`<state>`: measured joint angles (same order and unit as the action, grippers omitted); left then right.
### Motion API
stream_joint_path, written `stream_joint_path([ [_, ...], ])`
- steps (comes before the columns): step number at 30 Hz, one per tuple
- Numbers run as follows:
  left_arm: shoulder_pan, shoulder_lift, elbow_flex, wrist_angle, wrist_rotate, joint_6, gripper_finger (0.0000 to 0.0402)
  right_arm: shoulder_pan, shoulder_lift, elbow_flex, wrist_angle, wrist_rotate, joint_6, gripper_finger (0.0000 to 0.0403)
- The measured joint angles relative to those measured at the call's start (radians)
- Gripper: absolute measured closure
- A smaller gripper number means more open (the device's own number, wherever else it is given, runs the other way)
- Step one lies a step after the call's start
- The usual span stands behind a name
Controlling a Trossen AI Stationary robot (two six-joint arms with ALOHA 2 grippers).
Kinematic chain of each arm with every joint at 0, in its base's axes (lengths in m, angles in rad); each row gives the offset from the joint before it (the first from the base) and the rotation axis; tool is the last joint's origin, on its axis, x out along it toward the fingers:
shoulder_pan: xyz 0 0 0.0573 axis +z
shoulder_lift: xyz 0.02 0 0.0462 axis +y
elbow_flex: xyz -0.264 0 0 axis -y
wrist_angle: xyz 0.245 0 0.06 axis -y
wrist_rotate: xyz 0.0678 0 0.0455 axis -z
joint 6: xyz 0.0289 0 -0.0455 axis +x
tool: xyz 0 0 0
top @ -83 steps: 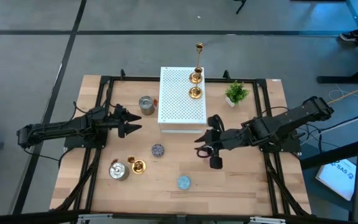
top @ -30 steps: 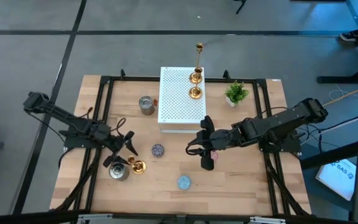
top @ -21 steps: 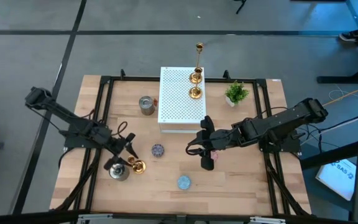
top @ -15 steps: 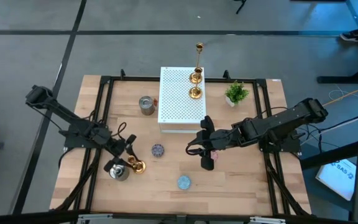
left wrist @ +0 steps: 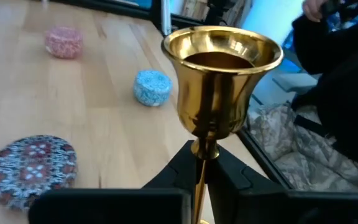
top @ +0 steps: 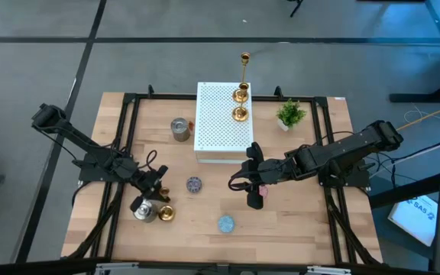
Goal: Pick & Place candle stick holders
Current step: Put the gold candle holder on the shelf
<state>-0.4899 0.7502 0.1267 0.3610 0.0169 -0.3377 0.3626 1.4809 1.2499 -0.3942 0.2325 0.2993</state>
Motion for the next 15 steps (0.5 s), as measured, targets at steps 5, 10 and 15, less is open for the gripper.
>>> stream_joint_path([
  [5,0.000,0.000,0.000,0.036,-0.021,0.001,0.0389,0.000,0.000,0.000,-0.010,0.000,0.000,0.0275],
  [10,0.001,0.000,0.003,0.035,-0.093,0.001,0.0389,0.000,0.000,0.000,-0.005,0.000,0.000,0.0275],
  [15,0.001,0.000,0.065,0.012,-0.155,0.048,0.0389,-0.006,0.029,-0.001,0.042,0.038,-0.050,0.0273],
])
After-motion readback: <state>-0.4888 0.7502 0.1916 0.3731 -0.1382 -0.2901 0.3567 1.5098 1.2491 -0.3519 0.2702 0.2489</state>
